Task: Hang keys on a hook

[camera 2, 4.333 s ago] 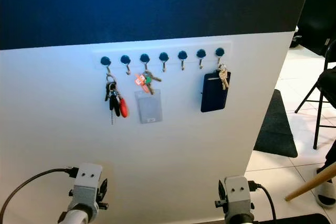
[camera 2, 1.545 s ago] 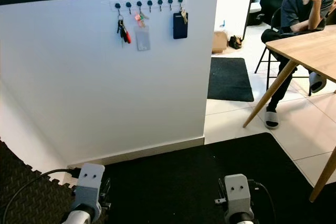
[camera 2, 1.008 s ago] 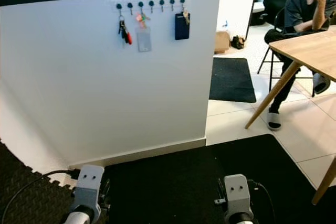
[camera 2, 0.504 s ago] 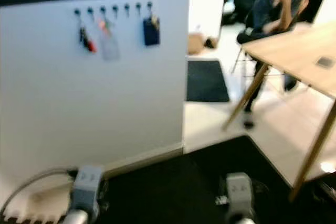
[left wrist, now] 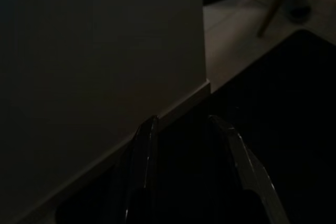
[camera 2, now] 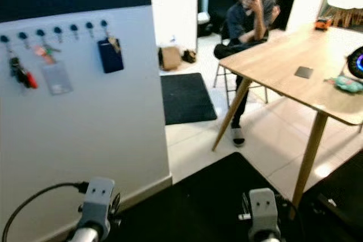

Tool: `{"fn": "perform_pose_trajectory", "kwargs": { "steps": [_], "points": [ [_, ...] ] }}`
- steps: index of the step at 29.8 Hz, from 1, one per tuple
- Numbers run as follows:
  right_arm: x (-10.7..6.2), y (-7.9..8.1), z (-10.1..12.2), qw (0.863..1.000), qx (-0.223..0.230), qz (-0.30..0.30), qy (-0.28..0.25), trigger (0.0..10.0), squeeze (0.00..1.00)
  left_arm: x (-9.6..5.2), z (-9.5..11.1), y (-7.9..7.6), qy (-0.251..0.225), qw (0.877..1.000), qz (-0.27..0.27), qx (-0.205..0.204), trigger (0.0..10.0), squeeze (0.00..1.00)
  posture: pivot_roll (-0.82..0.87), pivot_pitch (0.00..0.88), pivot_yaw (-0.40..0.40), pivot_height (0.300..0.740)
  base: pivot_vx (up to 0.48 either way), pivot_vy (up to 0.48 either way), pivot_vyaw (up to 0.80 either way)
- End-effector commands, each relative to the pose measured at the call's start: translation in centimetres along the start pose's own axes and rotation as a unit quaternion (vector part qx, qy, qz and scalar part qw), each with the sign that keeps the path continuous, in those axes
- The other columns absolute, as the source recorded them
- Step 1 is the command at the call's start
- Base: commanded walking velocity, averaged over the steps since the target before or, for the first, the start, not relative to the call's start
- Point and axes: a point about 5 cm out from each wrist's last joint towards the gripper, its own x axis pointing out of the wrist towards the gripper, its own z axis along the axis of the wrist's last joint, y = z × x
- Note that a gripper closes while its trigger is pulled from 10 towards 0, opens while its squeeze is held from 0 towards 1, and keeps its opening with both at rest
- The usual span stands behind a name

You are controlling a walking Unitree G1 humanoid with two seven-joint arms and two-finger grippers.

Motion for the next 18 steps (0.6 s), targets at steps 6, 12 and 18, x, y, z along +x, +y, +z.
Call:
{"fn": "perform_pose_trajectory", "kwargs": {
  "steps": [6, 12, 18],
  "points": [
    [-0.16, -0.40, -0.23, 1.000, -0.004, -0.005, 0.005, 10.0, 0.00, -0.13, -0.33, -0.06, 0.006, 1.000, -0.001, 0.004, 10.0, 0.00, 0.05, 0.121, 0.058, 0.740, 0.361, 0.000, -0.60],
    [-0.16, -0.42, -0.23, 1.000, -0.004, -0.005, 0.005, 10.0, 0.00, -0.12, -0.32, -0.07, 0.006, 1.000, -0.001, 0.004, 10.0, 0.00, 0.05, 0.120, 0.058, 0.740, 0.356, 0.000, -0.60],
    [-0.09, -0.40, -0.20, 1.000, -0.005, -0.005, 0.004, 10.0, 0.00, -0.06, -0.28, -0.11, 0.006, 1.000, -0.002, 0.003, 10.0, 0.00, 0.05, 0.119, 0.057, 0.740, 0.356, 0.000, -0.60]
  ]
}}
